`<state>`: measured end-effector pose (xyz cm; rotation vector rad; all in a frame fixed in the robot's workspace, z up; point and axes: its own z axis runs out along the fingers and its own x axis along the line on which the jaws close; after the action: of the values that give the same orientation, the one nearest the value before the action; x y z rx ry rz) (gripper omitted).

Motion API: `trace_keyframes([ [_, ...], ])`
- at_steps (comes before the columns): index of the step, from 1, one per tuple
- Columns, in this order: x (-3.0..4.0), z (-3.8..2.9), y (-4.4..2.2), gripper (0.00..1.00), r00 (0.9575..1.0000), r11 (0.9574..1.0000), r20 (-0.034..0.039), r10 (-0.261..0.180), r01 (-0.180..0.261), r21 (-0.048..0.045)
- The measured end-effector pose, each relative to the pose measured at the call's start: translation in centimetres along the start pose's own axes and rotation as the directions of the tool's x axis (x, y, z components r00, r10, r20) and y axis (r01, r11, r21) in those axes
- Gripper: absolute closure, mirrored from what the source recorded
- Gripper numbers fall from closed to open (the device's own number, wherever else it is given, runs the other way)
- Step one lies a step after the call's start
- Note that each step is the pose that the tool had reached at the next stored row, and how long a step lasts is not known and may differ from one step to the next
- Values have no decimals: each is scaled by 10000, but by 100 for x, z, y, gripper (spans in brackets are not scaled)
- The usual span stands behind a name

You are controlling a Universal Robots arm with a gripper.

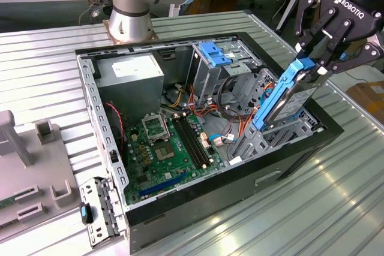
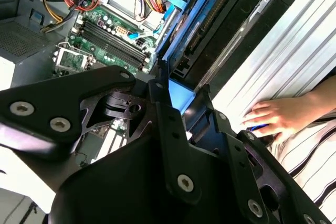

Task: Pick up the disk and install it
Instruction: 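Insert the disk into the insertion slot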

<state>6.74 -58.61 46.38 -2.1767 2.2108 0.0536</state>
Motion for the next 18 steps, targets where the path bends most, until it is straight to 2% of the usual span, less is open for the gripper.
trace_keyframes([
  [1, 5, 83, 0, 64, 10000, 10000, 3, -2, 2, 6],
  [2, 0, -15, 0, 64, 10000, 10000, 3, -1, 1, 6],
  [3, 2, 0, 0, 64, 9996, 10000, -283, -1, 1, 10],
  [4, 1, -1, 0, 64, 9996, 10000, -293, -1, 2, 9],
  [5, 0, -1, 0, 64, 9997, 10000, -253, 0, 0, 9],
  [7, 0, -1, 0, 64, 9997, 10000, -246, 0, 0, 8],
  [10, -1, 0, 1, 64, 9998, 10000, -186, 0, 0, -1],
  [13, -1, -2, 1, 64, 9998, 10000, -183, 0, 0, -6],
  [14, -1, -1, 2, 64, 9999, 10000, -126, -32, 31, -15],
  [18, -1, 9, 2, 64, 9998, 9999, -121, -150, 150, -26],
])
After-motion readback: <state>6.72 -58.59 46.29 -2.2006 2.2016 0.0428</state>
